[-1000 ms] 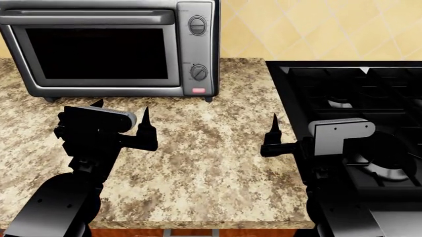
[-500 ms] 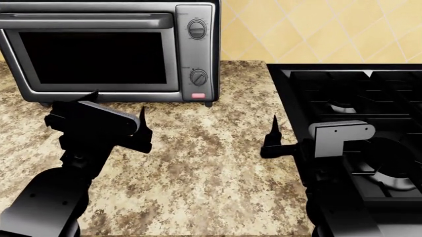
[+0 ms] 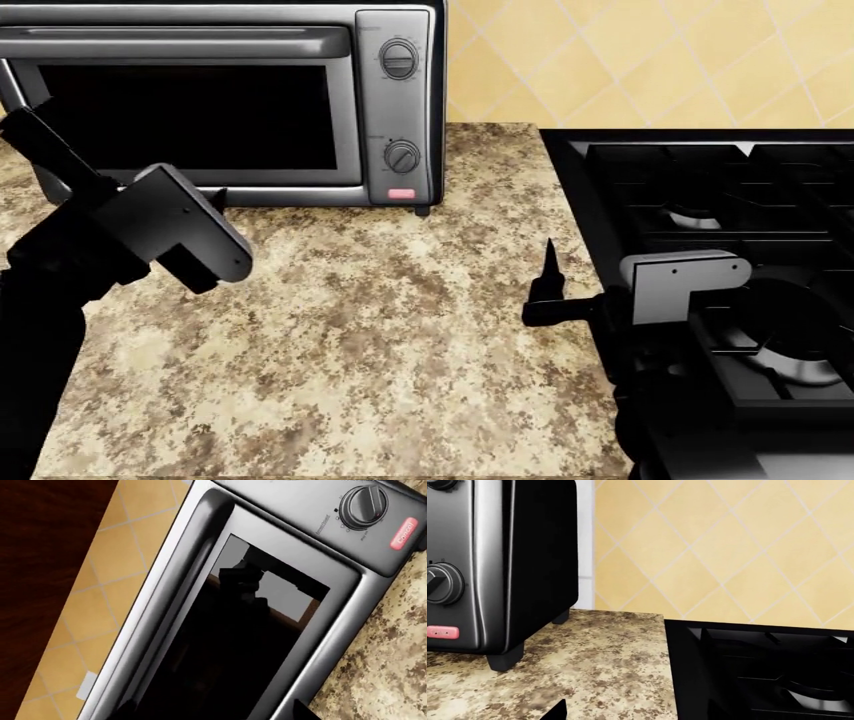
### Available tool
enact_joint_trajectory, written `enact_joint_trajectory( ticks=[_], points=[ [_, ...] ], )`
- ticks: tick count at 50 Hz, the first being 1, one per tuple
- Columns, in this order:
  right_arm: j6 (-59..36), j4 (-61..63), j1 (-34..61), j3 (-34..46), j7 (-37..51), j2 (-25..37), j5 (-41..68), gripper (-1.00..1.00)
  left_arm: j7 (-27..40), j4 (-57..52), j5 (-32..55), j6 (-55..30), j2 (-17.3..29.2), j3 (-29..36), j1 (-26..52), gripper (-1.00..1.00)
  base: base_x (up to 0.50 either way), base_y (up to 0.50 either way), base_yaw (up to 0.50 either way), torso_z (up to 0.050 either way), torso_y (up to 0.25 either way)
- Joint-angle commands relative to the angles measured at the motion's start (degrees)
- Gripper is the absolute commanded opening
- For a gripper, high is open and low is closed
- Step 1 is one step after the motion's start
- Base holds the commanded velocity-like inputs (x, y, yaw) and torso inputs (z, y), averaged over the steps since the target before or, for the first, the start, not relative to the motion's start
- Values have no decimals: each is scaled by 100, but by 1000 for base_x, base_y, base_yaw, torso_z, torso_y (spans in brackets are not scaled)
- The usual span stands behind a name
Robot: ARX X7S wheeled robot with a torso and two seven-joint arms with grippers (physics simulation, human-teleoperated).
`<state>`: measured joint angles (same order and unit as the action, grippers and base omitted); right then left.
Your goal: Open the toaster oven door.
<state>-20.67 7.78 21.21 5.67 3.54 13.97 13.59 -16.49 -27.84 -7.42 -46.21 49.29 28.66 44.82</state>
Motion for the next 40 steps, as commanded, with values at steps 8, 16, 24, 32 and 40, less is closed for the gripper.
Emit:
enact_joint_trajectory(
  ticks=[8,16,24,32,40],
  points=[
    [4,93,-59,10,32,8,98,100,-1415,988,-891,959,444,1346,1702,100,0,0,0,0,0],
    [65,45,-78,10,35,11,125,100,-1668,1859,-1206,1418,73,1733,2351,100,0,0,0,0,0],
    [49,61,-82,-11,65,39,155,100,-1613,2817,-1425,1897,-400,1969,2923,100,0,0,0,0,0],
    [-36,184,-87,-14,108,68,193,100,-1497,3717,-1592,2348,-802,2195,3338,100,0,0,0,0,0],
    [-89,292,-113,-55,155,113,233,100,-1337,4387,-1699,2759,-1124,2399,3542,100,0,0,0,0,0]
  ],
)
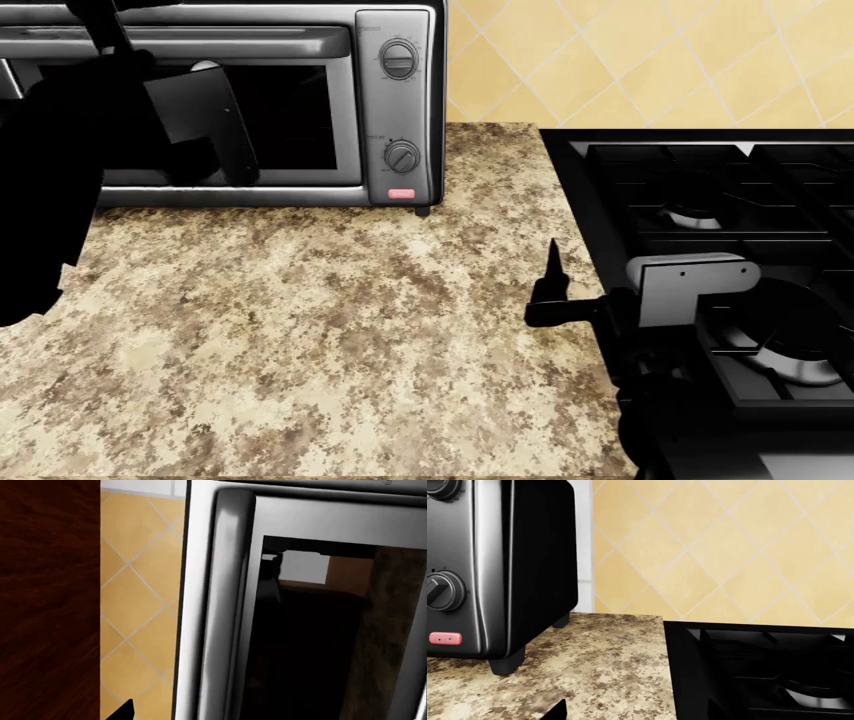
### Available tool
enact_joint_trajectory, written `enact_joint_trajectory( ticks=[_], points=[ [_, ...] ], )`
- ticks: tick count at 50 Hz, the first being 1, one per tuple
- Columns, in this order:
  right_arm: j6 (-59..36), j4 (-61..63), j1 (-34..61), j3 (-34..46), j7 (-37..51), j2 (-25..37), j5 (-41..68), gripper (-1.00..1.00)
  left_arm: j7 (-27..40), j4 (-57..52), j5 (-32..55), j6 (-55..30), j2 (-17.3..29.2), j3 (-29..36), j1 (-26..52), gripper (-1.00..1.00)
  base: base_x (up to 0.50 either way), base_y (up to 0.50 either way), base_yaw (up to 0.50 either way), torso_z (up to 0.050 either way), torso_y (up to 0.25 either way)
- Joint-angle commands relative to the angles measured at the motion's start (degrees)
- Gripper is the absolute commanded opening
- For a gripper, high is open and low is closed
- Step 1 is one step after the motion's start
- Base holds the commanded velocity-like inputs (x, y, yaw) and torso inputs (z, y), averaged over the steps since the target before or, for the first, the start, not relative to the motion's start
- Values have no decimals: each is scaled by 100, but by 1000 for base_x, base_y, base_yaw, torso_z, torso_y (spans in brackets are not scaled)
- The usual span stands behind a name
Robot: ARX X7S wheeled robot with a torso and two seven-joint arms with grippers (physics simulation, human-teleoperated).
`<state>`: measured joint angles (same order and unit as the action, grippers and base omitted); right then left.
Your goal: Open the toaster oven door.
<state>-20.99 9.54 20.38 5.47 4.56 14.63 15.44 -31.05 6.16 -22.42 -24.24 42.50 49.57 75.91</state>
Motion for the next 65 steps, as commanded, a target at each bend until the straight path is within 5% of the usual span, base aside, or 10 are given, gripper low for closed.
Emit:
enact_joint_trajectory(
  ticks=[1,29,30,41,65],
  points=[
    [-56,121,-36,-39,57,51,52,100,130,1018,-211,583,-463,323,442,100,0,0,0,0,0],
    [-5,113,-74,-149,162,133,133,100,492,2509,-367,1353,-1047,690,764,100,0,0,0,0,0],
    [11,89,-68,-147,158,128,135,100,484,2502,-373,1352,-1044,702,747,-100,0,0,0,0,0],
    [7,79,-52,-148,173,143,176,100,437,2362,-375,1356,-962,742,619,-100,0,0,0,0,0],
    [39,170,-108,-124,215,159,250,100,-196,-233,-267,445,406,486,-316,-100,0,0,1,0,0]
  ],
)
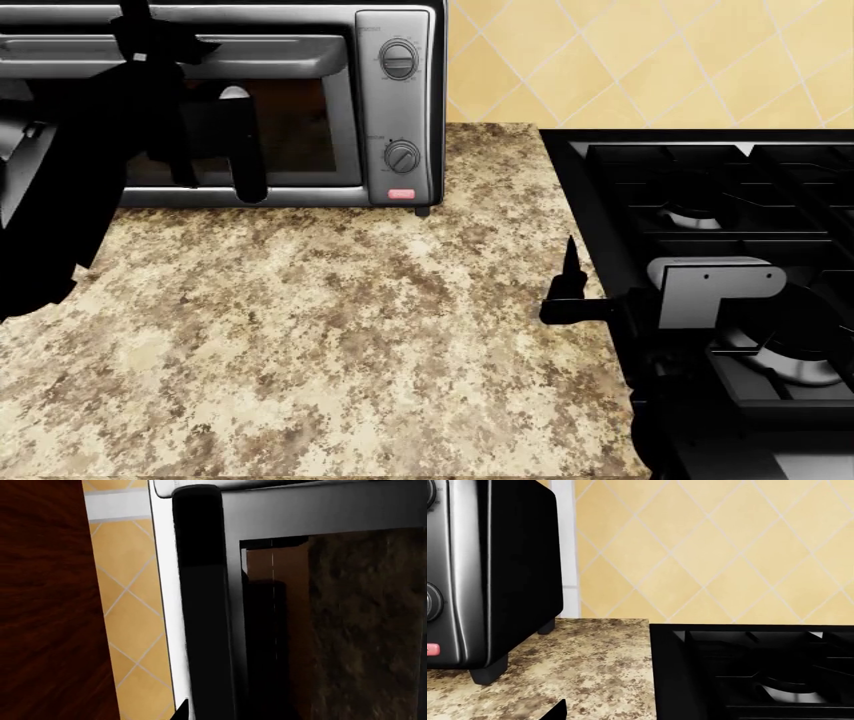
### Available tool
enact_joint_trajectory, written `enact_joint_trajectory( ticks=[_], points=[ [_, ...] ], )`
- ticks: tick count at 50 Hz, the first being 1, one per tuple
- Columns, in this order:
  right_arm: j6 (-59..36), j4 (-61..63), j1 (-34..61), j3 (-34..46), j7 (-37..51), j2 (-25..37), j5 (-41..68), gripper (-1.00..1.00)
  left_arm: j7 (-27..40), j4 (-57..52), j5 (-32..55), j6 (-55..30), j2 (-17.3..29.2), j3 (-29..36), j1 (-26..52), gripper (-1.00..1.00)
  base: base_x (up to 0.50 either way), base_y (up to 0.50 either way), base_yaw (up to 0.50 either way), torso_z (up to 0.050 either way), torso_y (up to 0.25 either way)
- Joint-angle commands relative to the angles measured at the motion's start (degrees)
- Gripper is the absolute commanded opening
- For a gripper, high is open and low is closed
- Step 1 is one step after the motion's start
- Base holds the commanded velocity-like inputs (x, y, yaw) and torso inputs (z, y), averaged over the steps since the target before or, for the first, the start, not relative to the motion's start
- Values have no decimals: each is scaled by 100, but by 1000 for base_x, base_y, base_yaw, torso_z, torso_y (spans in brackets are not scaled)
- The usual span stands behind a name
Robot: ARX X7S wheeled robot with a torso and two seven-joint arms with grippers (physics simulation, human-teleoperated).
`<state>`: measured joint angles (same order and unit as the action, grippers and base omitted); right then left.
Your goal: Open the toaster oven door.
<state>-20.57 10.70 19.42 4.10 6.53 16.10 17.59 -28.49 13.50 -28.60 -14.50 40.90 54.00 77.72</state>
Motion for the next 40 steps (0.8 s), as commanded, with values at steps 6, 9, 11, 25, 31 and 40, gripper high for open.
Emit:
enact_joint_trajectory(
  ticks=[6,9,11,25,31,40],
  points=[
    [6,61,-8,38,23,4,49,100,-660,-1506,391,-832,889,-32,-666,-100,0,0,2,0,0],
    [9,68,-2,50,19,4,59,100,-770,-1780,393,-968,1043,-51,-740,-100,0,0,3,0,0],
    [2,83,0,54,21,8,69,100,-839,-1967,399,-1068,1136,-68,-792,-100,0,0,3,0,0],
    [-19,166,-1,81,26,20,137,100,-1324,-3171,488,-1826,1775,-175,-1177,-100,0,0,4,0,0],
    [-5,184,-16,98,24,17,162,100,-1410,-3533,570,-2073,2038,-244,-1351,-100,-2,0,5,0,0],
    [21,192,-38,95,28,22,203,100,-1534,-4060,591,-2347,2379,-250,-1583,-100,0,1,5,0,0]
  ],
)
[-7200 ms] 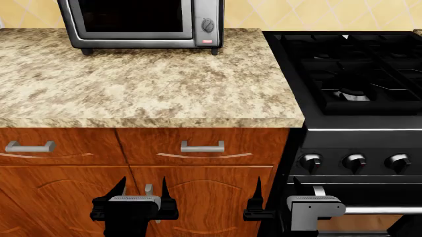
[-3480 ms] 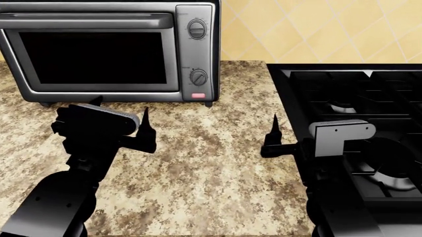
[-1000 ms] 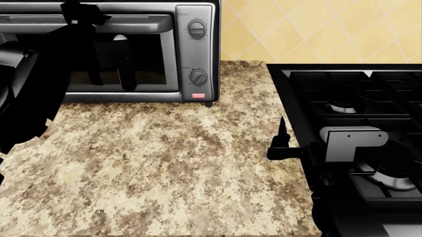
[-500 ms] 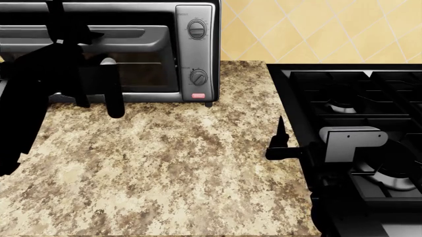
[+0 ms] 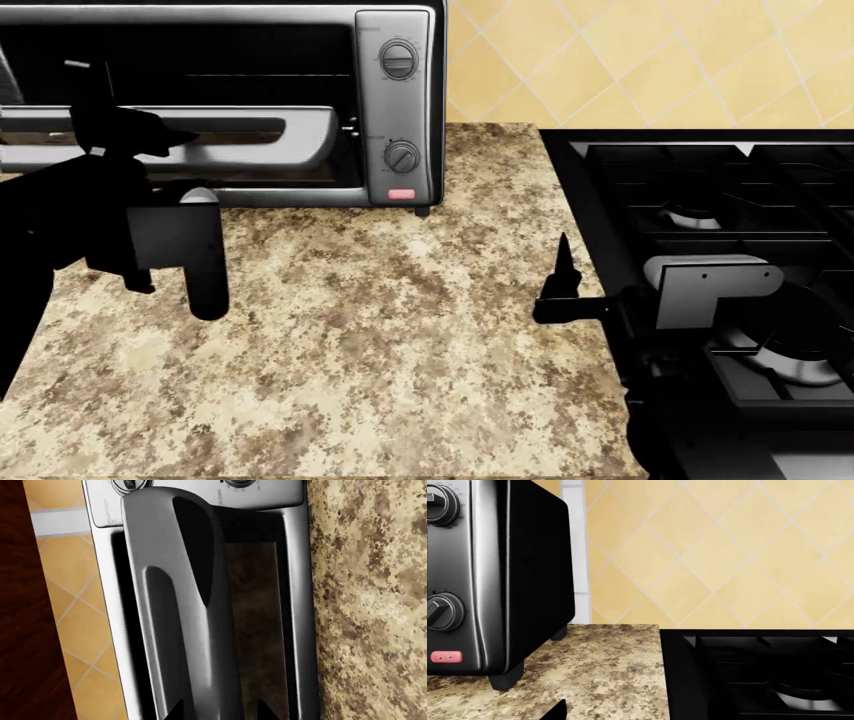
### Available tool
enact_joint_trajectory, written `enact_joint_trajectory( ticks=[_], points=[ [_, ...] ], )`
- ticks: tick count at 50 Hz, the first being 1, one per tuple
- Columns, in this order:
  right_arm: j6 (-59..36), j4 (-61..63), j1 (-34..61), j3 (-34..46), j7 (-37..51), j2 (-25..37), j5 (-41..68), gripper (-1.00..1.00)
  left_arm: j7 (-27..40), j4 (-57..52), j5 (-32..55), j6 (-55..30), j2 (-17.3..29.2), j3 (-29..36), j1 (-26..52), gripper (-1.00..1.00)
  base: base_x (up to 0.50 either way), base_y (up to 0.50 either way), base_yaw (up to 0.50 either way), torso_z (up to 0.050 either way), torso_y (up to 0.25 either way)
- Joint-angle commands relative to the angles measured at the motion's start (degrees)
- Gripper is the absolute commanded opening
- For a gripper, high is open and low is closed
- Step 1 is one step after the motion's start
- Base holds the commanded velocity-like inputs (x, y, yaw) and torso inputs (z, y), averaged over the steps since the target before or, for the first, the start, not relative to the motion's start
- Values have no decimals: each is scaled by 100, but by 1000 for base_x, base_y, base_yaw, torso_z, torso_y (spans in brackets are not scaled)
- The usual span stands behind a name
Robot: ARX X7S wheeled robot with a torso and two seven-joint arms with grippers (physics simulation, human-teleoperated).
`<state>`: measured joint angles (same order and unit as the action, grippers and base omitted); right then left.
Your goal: Open the toaster oven door.
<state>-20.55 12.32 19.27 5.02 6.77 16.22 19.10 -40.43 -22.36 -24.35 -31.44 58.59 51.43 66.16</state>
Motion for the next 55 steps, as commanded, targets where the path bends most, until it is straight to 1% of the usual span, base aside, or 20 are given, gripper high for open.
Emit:
enact_joint_trajectory(
  ticks=[1,10,37,47,55],
  points=[
    [22,31,-27,1,5,11,57,100,-352,-545,163,-684,650,13,-459,-100,0,3,5,0,0],
    [71,45,-69,-25,2,24,109,100,-320,-958,177,-862,898,32,-714,-100,0,3,4,0,0],
    [45,139,-126,-36,92,111,168,100,474,-1388,417,-1052,1254,198,-1743,-100,0,3,3,0,0],
    [56,159,-163,-57,120,145,194,100,789,-1322,467,-1019,1212,309,-2063,-100,-3,2,5,0,0],
    [27,216,-196,-84,165,185,215,100,1051,-1108,489,-935,1066,467,-2349,-100,-1,2,3,0,0]
  ],
)
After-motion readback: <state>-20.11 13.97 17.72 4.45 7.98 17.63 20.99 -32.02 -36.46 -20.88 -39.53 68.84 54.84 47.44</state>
